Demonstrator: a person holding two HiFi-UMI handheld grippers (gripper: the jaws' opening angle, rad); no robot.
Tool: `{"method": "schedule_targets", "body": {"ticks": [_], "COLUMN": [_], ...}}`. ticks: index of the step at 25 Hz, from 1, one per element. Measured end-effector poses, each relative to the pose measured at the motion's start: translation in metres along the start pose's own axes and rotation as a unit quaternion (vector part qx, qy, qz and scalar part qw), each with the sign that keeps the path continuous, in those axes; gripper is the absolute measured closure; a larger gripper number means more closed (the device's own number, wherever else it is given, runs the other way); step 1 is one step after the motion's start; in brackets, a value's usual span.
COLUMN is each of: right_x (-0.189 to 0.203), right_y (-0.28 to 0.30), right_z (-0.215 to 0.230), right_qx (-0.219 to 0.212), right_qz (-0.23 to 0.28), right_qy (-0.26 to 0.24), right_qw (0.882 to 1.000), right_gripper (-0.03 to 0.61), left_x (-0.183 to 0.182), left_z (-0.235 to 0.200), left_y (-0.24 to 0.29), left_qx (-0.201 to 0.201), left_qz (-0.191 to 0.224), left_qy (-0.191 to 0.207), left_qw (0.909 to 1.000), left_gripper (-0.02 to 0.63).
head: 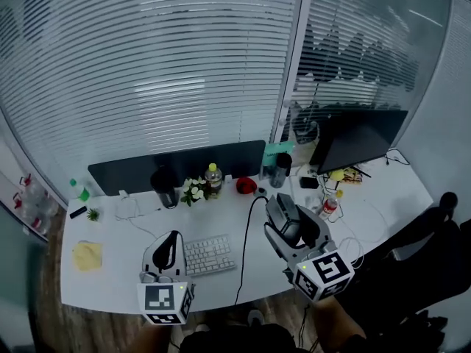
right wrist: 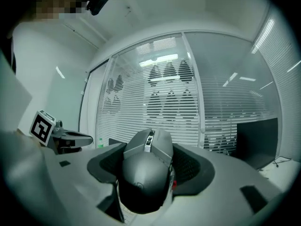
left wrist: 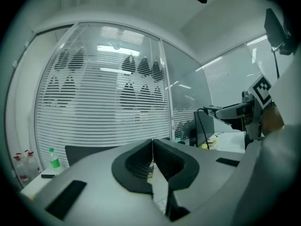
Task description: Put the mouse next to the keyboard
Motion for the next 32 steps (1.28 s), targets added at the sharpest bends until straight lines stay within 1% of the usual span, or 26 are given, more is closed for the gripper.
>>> {"method": "schedule_targets", "body": {"ticks": [3,8,11,15,18,26,32], "right_x": [0.015,0.049,0.075,0.116,0.152,0.243,0.303], "right_y": [0.013,0.031,0.042,0.058,0.066,0.084,0.095], "right_z": [0.019,0.037,0.045,0.05,0.052,0.058,0.064], "right_qx": [-0.014,-0.032,-0.041,-0.047,-0.051,-0.058,-0.064], "right_qz": [-0.008,-0.031,-0.049,-0.083,-0.116,-0.195,-0.245], "right_qy": [0.008,0.02,0.029,0.043,0.055,0.071,0.071], "right_qw": [1.0,0.999,0.998,0.994,0.99,0.976,0.965], "right_gripper": [0.278,0.278,0.278,0.278,0.278,0.278,0.278], "left_x": [0.012,0.042,0.061,0.09,0.112,0.16,0.191], "left_z": [0.009,0.018,0.026,0.029,0.029,0.028,0.036], "left_y": [0.005,0.009,0.013,0.012,0.009,0.005,0.003], "left_qx": [-0.013,-0.031,-0.038,-0.042,-0.047,-0.077,-0.077], "left_qz": [-0.014,-0.042,-0.061,-0.092,-0.112,-0.169,-0.193], "left_qy": [0.003,-0.008,-0.006,-0.024,-0.024,-0.056,-0.042], "left_qw": [0.9998,0.9986,0.9974,0.9945,0.9923,0.9811,0.9772], "left_gripper": [0.583,0.583,0.583,0.583,0.583,0.583,0.583]}}
Point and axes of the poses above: the fingertips, and each gripper's own axes: y forward along the fingers, z to its right, x out of its underside, the point moved 2 cm from there along -y, backward along the fingers, and after that the axes turned 7 degrees about -x, right-handed, at the moved point
